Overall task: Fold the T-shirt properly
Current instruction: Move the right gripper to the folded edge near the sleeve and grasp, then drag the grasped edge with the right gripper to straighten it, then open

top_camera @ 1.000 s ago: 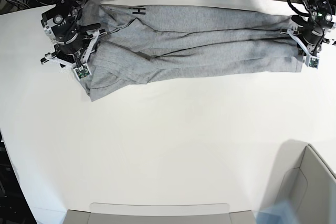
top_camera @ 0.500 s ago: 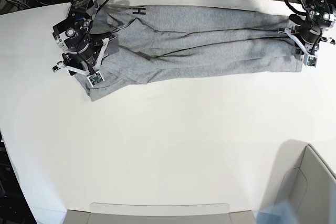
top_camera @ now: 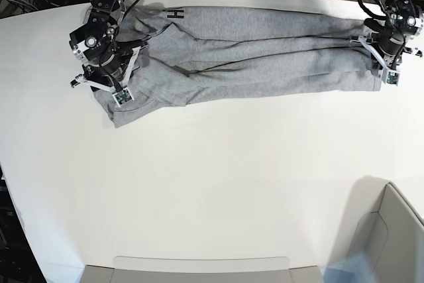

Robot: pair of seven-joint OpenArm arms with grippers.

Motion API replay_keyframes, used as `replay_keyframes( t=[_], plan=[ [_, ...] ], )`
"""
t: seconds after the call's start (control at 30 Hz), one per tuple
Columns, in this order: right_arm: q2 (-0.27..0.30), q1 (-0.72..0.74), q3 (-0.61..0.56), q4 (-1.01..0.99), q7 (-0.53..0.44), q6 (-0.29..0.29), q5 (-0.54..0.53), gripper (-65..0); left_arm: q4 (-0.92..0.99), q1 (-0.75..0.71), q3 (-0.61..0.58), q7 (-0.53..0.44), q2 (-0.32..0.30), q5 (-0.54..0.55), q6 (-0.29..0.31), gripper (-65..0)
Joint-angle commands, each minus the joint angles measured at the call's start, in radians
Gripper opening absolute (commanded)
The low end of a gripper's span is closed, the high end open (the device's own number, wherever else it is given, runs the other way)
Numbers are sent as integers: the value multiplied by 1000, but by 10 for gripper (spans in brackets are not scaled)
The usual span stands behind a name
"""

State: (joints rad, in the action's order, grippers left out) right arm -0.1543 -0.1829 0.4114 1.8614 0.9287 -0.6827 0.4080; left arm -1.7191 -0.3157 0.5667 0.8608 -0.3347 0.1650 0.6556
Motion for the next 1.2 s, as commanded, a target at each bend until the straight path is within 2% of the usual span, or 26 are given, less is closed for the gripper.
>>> replay_keyframes(
  t=[0.0, 0.17, 0.37, 0.6, 0.93, 1.0, 1.17],
  plan=[
    [-1, 10, -12, 17, -13, -15, -8, -396, -15, 2, 3, -13, -16, 5, -3, -650],
    [-1, -2, -44, 27, -10, -15, -2, -396, -15, 2, 3, -13, -14, 5, -3, -650],
    [-1, -43, -45, 128, -10, -15, -7, -396, -15, 2, 3, -13, -14, 5, -3, -650],
    [-1, -36, -49, 74, -10, -15, -7, -396, -15, 3, 3, -13, -13, 5, -3, -650],
    [-3, -48, -162, 63, -10, -15, -2, -401, -15, 3, 2, -13, 7, 5, -3, -650],
    [-3, -48, -162, 62, -10, -15, -2, -432, -15, 3, 2, -13, 7, 5, -3, -650],
    [-3, -48, -162, 60, -10, -15, -1, -576, -15, 3, 2, -13, 7, 5, -3, -650]
  ],
)
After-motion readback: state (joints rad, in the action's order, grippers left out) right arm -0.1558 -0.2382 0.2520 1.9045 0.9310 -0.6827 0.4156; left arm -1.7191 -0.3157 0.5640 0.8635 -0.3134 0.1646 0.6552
